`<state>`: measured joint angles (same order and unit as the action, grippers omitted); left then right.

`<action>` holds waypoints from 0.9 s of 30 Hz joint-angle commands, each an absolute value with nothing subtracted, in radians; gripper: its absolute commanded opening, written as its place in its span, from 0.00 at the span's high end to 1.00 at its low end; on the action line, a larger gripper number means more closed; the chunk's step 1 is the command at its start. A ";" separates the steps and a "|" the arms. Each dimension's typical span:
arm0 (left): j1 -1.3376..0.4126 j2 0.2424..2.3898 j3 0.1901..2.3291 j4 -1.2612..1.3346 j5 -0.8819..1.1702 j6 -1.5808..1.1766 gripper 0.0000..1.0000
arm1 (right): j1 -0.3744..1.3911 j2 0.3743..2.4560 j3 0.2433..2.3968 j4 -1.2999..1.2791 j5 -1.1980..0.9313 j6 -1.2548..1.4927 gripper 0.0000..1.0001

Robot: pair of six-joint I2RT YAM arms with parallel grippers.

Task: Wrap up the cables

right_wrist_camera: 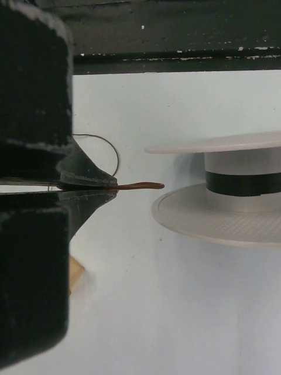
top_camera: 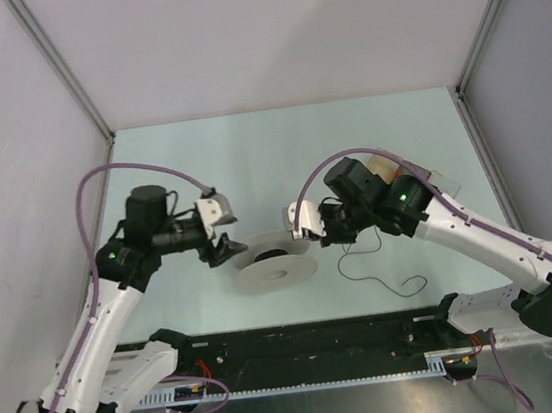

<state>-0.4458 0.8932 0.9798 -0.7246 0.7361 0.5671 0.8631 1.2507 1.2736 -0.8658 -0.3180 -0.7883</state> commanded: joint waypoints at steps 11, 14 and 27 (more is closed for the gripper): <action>-0.249 0.983 0.865 -0.713 1.013 0.854 0.57 | 0.918 1.435 1.284 -0.733 -0.341 -0.786 1.00; -0.263 1.004 0.855 -0.702 1.005 0.877 0.62 | 0.923 1.474 1.290 -0.725 -0.341 -0.782 1.00; -0.272 1.041 0.818 -0.622 1.097 0.921 0.56 | 0.956 1.562 1.293 -0.590 -0.338 -0.628 1.00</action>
